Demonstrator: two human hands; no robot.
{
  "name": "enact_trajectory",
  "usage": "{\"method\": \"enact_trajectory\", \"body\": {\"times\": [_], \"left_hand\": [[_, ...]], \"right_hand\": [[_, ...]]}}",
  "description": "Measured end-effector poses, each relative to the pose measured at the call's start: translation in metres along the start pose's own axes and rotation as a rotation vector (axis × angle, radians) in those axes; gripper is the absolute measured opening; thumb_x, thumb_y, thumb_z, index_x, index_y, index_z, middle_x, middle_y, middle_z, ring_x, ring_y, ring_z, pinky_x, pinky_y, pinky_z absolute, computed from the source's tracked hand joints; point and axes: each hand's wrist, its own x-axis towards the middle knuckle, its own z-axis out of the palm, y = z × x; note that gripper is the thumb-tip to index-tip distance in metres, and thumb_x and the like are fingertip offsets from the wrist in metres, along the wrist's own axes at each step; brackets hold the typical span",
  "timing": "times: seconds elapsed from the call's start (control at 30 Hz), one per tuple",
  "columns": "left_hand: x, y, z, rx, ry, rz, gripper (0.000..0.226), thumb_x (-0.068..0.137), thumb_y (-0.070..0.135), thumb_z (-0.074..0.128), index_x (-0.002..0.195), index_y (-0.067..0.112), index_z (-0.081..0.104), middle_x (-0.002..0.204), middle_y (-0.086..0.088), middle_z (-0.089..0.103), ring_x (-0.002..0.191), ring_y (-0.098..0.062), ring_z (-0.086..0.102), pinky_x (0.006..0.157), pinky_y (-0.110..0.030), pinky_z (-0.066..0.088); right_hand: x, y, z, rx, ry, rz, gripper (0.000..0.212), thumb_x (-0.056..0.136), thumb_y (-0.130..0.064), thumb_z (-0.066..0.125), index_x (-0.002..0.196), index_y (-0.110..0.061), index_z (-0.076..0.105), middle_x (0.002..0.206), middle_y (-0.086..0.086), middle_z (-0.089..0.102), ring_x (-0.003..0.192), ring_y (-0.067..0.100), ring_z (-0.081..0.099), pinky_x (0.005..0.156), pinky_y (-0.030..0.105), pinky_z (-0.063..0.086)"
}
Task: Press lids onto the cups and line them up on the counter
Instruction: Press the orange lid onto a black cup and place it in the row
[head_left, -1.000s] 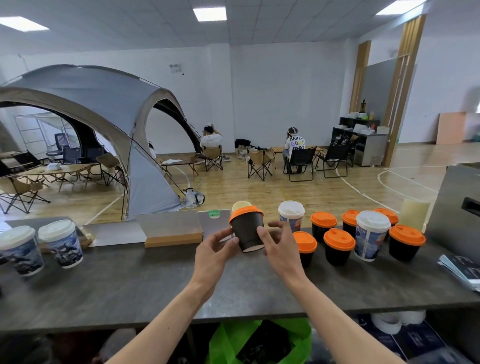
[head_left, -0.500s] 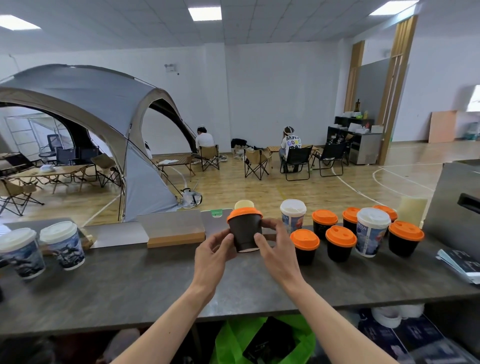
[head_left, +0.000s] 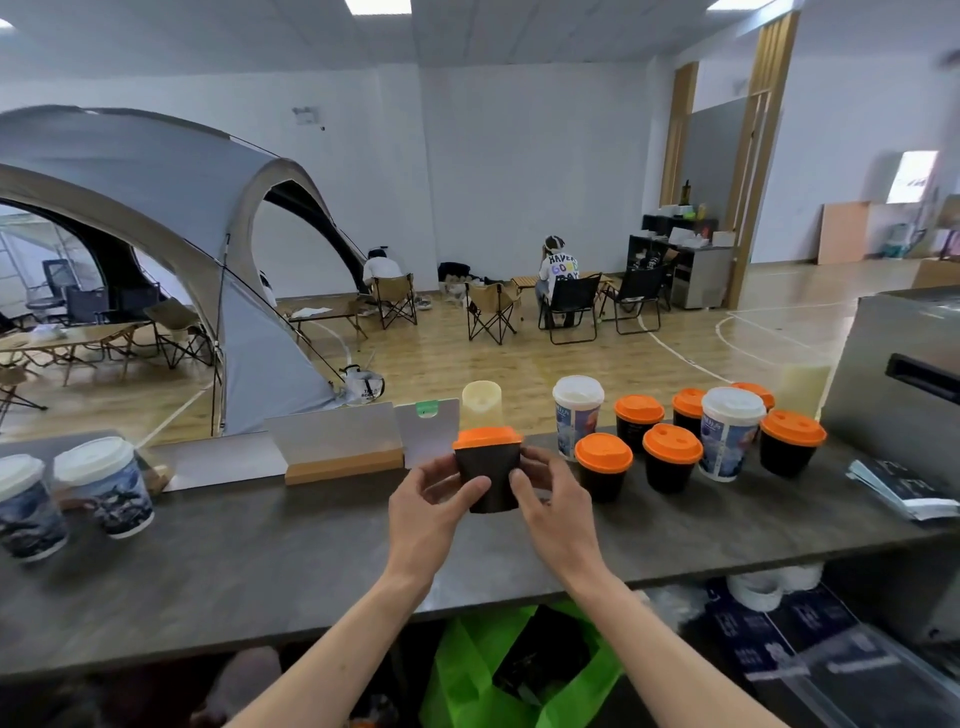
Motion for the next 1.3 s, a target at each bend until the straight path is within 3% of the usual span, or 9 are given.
{"method": "enact_trajectory", "body": {"times": [0.17, 0.33, 0.47, 0.6, 0.7, 0.87, 0.97, 1.07, 1.3], "left_hand": [[-0.005, -0.008, 0.011, 0.03, -0.03, 0.007, 0.045, 0.075, 0.023, 0.09, 0.115, 0.016, 0.07, 0.108, 0.004, 0.077, 0.101, -0.008, 0.073, 0.09, -0.027, 0.057], [-0.008, -0.007, 0.036, 0.125, -0.081, 0.079, 0.022, 0.099, 0.017, 0.064, 0.12, 0.019, 0.07, 0.109, 0.009, 0.076, 0.107, -0.003, 0.069, 0.094, -0.023, 0.056], [-0.018, -0.009, 0.078, 0.405, -0.286, 0.165, 0.055, 0.095, -0.003, 0.058, 0.141, 0.027, 0.053, 0.13, 0.016, 0.062, 0.12, 0.01, 0.056, 0.094, -0.011, 0.047], [-0.031, -0.022, 0.128, 0.658, -0.393, 0.2, 0.077, 0.088, 0.001, 0.06, 0.155, 0.029, 0.033, 0.144, 0.013, 0.046, 0.131, -0.004, 0.048, 0.109, -0.032, 0.046], [-0.044, -0.03, 0.17, 0.684, -0.415, 0.187, 0.081, 0.089, 0.005, 0.063, 0.159, 0.027, 0.028, 0.144, 0.01, 0.044, 0.13, -0.009, 0.049, 0.109, -0.035, 0.046], [-0.065, -0.048, 0.24, 0.655, -0.466, 0.174, 0.086, 0.084, 0.002, 0.064, 0.159, 0.025, 0.03, 0.147, 0.005, 0.048, 0.132, -0.002, 0.048, 0.111, -0.02, 0.038], [-0.073, -0.056, 0.282, 0.653, -0.52, 0.164, 0.09, 0.084, 0.005, 0.065, 0.161, 0.025, 0.023, 0.154, 0.007, 0.044, 0.14, -0.005, 0.043, 0.118, -0.027, 0.036], [-0.075, -0.055, 0.322, 0.677, -0.598, 0.174, 0.091, 0.081, 0.006, 0.062, 0.161, 0.025, 0.022, 0.158, 0.009, 0.04, 0.146, -0.008, 0.036, 0.12, -0.024, 0.03], [-0.069, -0.059, 0.411, 0.715, -0.776, 0.145, 0.085, 0.082, 0.011, 0.063, 0.157, 0.031, 0.029, 0.149, 0.007, 0.053, 0.135, -0.009, 0.05, 0.109, -0.021, 0.041]], "right_hand": [[-0.001, 0.004, -0.014, -0.019, 0.023, 0.002, 0.022, 0.094, -0.021, 0.067, 0.115, -0.028, 0.063, 0.107, -0.017, 0.068, 0.1, -0.01, 0.062, 0.073, 0.014, 0.052], [0.005, 0.013, -0.045, -0.036, 0.025, 0.007, 0.035, 0.092, -0.018, 0.069, 0.125, -0.024, 0.06, 0.114, -0.015, 0.068, 0.105, -0.01, 0.061, 0.076, 0.01, 0.052], [0.005, 0.027, -0.083, -0.159, -0.103, 0.004, 0.051, 0.096, -0.022, 0.058, 0.145, -0.031, 0.046, 0.128, -0.015, 0.063, 0.118, 0.001, 0.06, 0.096, 0.023, 0.05], [0.004, 0.041, -0.137, -0.314, -0.19, -0.011, 0.063, 0.096, -0.029, 0.052, 0.154, -0.03, 0.03, 0.146, -0.009, 0.05, 0.132, 0.01, 0.049, 0.107, 0.028, 0.04], [0.001, 0.058, -0.185, -0.387, -0.174, -0.01, 0.063, 0.097, -0.034, 0.051, 0.156, -0.029, 0.029, 0.152, -0.011, 0.043, 0.138, 0.007, 0.041, 0.114, 0.026, 0.033], [-0.002, 0.089, -0.26, -0.432, -0.135, -0.009, 0.055, 0.097, -0.032, 0.05, 0.15, -0.029, 0.038, 0.146, -0.012, 0.048, 0.133, 0.003, 0.044, 0.11, 0.025, 0.037], [0.001, 0.103, -0.299, -0.434, -0.132, 0.028, 0.054, 0.095, -0.03, 0.051, 0.148, -0.03, 0.041, 0.143, -0.014, 0.051, 0.128, -0.002, 0.046, 0.108, 0.021, 0.037], [0.01, 0.118, -0.335, -0.429, -0.122, 0.071, 0.057, 0.091, -0.032, 0.049, 0.148, -0.033, 0.042, 0.139, -0.012, 0.057, 0.127, 0.004, 0.052, 0.108, 0.03, 0.043], [0.04, 0.146, -0.408, -0.4, -0.017, 0.168, 0.042, 0.088, -0.027, 0.051, 0.129, -0.032, 0.058, 0.123, -0.01, 0.066, 0.114, 0.009, 0.061, 0.096, 0.032, 0.049]]}}
